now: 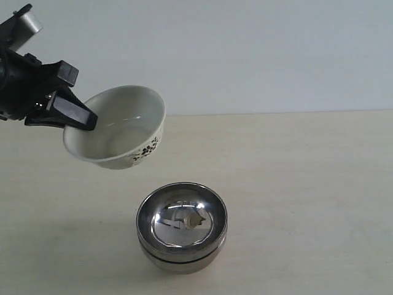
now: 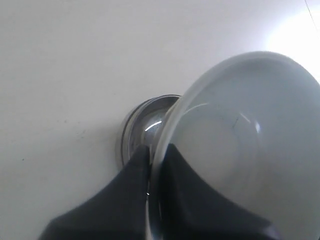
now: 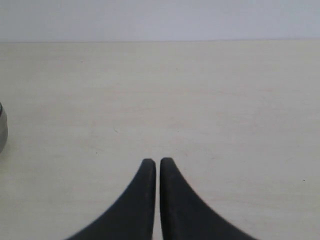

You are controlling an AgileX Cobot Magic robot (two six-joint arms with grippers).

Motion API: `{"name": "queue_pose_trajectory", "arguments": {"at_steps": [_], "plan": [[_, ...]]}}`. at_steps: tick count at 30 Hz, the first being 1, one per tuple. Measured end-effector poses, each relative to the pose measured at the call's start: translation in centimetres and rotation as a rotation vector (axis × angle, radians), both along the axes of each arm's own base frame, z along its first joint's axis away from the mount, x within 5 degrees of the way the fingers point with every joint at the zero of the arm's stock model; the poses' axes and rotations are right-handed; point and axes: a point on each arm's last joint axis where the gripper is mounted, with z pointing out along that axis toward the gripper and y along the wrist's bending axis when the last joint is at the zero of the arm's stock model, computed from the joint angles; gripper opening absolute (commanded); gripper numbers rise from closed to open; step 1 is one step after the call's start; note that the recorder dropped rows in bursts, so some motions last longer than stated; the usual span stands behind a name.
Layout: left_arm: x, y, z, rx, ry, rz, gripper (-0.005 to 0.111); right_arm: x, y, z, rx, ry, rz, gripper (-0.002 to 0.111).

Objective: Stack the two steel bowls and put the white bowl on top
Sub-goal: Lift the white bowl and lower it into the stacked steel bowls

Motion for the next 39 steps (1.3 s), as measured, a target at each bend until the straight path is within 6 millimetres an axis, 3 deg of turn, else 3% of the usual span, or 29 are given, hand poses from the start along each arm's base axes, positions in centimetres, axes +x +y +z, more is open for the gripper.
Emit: {"name": "queue_pose_trajectory", "arguments": {"at_steps": [8,16,27,33,39], "plan": [[-0.1,-3.2,-1.2,0.005,0.011,-0.086,0.004,0.0,0.0,0.0,0.0,0.0,0.0,0.0],[1.5,-5.8,-5.3,0.038,0.073,-0.119,0.004,0.0,0.0,0.0,0.0,0.0,0.0,0.0],[3.3,-6.5,-10.6,0.05,0.185,-0.111,0.004,0.0,0.0,0.0,0.0,0.0,0.0,0.0],[3.8,-7.1,-12.1,0.003,0.192,-0.133,0.004,0.0,0.0,0.0,0.0,0.0,0.0,0.0],[3.9,-7.0,-12.3,0.028,0.182,-0.139,0.004,0.0,0.0,0.0,0.0,0.0,0.0,0.0]]}}
